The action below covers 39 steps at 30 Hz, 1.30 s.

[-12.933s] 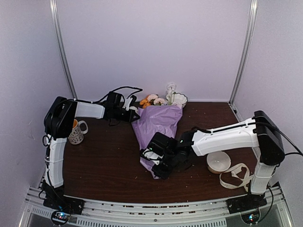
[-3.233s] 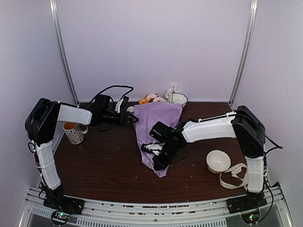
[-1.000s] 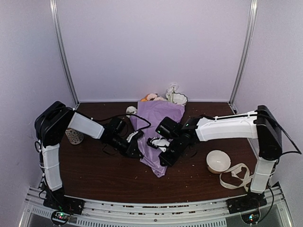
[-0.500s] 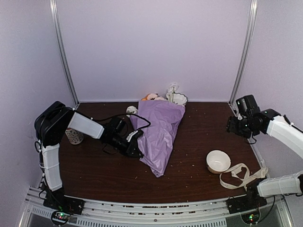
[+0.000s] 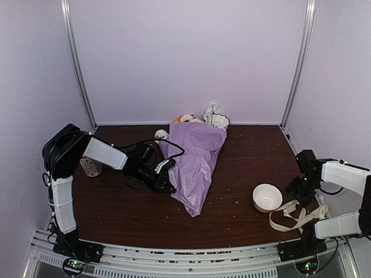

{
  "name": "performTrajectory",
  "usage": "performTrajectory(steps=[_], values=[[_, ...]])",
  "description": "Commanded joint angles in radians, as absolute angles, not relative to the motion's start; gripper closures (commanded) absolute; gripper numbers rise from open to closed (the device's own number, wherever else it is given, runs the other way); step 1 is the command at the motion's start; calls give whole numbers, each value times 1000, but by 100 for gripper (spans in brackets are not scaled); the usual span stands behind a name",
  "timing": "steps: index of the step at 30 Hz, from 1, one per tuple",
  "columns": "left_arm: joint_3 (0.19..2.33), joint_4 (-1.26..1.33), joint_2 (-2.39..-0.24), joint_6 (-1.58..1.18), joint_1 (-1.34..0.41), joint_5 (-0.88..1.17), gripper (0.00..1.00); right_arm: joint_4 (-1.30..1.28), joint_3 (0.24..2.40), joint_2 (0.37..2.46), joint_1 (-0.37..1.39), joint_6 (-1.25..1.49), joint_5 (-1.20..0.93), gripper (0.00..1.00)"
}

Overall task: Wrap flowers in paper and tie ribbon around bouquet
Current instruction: Pick up the ribbon from the corner of the board.

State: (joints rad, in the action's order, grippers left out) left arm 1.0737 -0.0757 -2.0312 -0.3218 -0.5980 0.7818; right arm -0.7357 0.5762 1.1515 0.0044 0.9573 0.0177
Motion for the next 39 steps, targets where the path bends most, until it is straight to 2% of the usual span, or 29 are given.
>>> performTrajectory(steps=[1,4,6,11,15,17,25,32,39], values=[[1072,-81,-2073,-301,-600,706,100,-662,543,1193,-2,1008,-50,33],[1075,-82,-2073,-299,-600,704,100,-624,506,1211,-2,1020,-60,35],[1076,-85,-2073,-297,-600,703,100,-605,493,1224,-2,1016,-60,39],[1082,-98,-2073,-293,-601,703,100,-585,492,1227,-2,998,-43,76],[1082,-98,-2073,-294,-601,701,100,-612,523,1197,-2,969,9,89],[1083,-100,-2073,-293,-600,701,100,-624,545,1175,-2,949,37,100],[1090,-110,-2073,-288,-601,698,100,-653,670,1062,-2,830,138,100],[1097,-115,-2081,-288,-601,698,100,-640,952,956,10,596,238,100],[1098,-117,-2080,-288,-600,698,100,-435,1158,951,190,373,87,100]])
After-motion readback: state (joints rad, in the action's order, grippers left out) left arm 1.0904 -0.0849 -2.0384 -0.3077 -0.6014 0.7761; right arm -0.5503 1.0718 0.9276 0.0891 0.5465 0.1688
